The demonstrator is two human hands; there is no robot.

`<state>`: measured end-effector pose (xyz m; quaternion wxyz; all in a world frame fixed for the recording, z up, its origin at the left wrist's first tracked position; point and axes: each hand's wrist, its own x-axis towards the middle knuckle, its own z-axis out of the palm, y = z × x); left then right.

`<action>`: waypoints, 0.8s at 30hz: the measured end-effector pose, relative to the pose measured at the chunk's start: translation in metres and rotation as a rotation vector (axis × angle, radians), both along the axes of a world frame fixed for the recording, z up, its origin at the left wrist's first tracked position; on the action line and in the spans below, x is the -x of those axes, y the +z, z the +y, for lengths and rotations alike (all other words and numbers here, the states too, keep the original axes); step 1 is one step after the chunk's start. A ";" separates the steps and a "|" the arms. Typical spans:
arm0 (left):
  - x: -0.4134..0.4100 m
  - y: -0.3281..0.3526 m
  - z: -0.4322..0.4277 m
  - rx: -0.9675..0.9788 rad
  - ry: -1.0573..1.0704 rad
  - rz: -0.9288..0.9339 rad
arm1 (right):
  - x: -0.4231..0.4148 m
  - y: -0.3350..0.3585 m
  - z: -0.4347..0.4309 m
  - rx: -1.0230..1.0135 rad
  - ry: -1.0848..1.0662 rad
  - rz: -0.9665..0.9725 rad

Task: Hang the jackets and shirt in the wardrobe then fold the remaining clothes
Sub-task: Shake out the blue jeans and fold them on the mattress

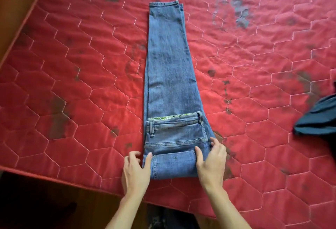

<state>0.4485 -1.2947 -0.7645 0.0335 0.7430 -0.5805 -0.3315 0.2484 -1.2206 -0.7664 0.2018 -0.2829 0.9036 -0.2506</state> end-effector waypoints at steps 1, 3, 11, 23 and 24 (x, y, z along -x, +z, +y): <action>0.000 0.003 0.004 0.068 -0.040 -0.048 | -0.005 0.001 -0.003 0.028 0.119 0.145; 0.001 0.006 0.010 0.336 -0.312 -0.097 | -0.020 0.007 -0.011 0.070 0.379 0.278; 0.012 -0.029 0.000 0.378 -0.840 -0.213 | -0.021 -0.027 -0.001 -0.175 0.682 0.316; 0.001 0.014 0.025 -0.043 -0.048 0.157 | -0.002 0.010 0.035 -0.082 -0.055 -0.387; -0.004 0.013 0.021 -0.078 -0.015 0.165 | 0.001 0.013 0.036 -0.079 -0.137 -0.497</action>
